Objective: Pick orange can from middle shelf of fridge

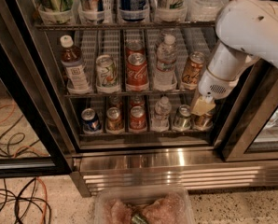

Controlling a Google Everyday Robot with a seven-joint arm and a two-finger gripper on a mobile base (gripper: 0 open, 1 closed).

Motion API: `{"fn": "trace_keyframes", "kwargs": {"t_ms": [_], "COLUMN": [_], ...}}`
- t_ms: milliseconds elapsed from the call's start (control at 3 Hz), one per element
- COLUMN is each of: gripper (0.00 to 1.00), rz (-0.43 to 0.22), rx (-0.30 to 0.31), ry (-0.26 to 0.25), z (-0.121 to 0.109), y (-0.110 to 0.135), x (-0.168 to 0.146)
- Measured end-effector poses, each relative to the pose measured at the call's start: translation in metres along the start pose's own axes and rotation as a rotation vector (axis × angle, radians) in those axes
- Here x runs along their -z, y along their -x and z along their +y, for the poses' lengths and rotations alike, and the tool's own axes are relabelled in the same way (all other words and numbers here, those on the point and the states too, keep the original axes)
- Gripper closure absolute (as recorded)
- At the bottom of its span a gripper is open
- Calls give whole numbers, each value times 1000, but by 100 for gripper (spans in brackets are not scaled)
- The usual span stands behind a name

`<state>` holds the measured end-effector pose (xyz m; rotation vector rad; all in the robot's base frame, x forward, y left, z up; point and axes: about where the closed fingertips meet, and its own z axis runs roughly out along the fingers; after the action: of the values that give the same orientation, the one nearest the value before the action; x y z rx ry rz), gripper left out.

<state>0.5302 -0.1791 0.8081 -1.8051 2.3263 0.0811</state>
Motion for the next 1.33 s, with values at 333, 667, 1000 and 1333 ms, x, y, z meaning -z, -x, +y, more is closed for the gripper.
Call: {"fn": "trace_keyframes", "kwargs": {"t_ms": [333, 667, 1000, 1333], "gripper": [100, 100, 100, 100], "rz": [8, 22, 44, 66], "rx": [13, 20, 14, -8], "ry": [5, 5, 0, 2], "z": [-10, -15, -19, -23], "y": [16, 26, 27, 24], "x": [0, -4, -9, -14]}}
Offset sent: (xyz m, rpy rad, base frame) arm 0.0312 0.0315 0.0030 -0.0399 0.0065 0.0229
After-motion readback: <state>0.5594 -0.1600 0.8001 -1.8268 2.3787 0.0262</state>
